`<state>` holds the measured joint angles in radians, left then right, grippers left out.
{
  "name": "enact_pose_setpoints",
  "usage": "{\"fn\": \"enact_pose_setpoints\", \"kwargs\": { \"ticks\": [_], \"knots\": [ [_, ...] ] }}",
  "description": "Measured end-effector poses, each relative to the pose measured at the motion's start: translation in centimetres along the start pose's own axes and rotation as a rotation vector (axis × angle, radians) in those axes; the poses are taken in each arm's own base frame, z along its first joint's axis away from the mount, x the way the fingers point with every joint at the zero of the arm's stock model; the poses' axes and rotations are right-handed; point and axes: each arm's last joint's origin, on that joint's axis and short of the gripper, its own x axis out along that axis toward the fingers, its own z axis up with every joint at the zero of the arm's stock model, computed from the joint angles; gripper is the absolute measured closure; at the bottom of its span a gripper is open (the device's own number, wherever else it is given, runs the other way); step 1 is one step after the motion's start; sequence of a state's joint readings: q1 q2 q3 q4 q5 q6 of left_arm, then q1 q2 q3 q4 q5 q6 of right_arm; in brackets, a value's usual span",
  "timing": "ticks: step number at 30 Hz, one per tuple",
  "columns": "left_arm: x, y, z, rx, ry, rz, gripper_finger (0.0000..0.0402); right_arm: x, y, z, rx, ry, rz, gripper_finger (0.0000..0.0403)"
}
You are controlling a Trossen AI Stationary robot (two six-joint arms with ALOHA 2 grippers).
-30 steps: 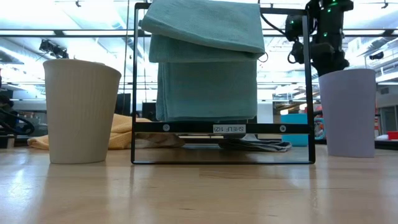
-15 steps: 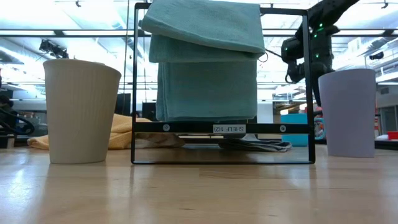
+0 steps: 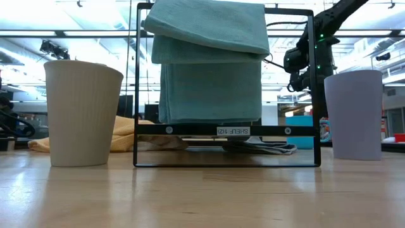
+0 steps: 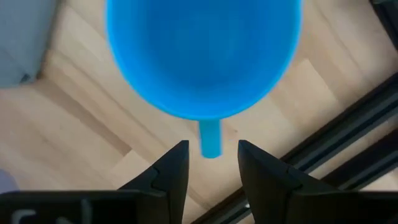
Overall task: Stack small to large cups/mugs on shelf
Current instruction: Put the blue mug on the shelf
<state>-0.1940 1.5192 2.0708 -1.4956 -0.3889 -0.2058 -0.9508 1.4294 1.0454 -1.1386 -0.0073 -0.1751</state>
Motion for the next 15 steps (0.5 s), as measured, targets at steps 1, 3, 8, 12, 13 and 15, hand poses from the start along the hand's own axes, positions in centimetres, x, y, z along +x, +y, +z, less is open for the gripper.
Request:
{"fn": "enact_pose_setpoints", "kwargs": {
  "ticks": [1,3,8,12,13,15],
  "knots": [
    [0.00,0.00,-0.01,0.000,0.001,0.000,0.0305,0.07,-0.18,0.03,0.001,0.001,-0.003,0.0259],
    [0.00,0.00,-0.03,0.001,0.003,0.000,0.0304,0.30,-0.49,0.13,0.007,0.009,-0.002,0.0259],
    [0.01,0.01,-0.06,0.003,0.006,0.001,0.0307,0.82,-0.85,0.33,0.000,0.023,0.041,0.0258],
    [0.00,0.01,-0.06,0.002,0.006,0.001,0.0306,0.85,-0.85,0.54,-0.020,0.002,0.042,0.0255],
    [0.00,0.01,-0.06,0.002,0.006,0.001,0.0305,0.85,-0.87,0.57,-0.021,-0.001,0.041,0.0253],
    [0.01,0.01,-0.06,0.002,0.006,0.001,0.0303,0.85,-0.90,0.69,-0.025,-0.013,0.036,0.0250]
  ]
}}
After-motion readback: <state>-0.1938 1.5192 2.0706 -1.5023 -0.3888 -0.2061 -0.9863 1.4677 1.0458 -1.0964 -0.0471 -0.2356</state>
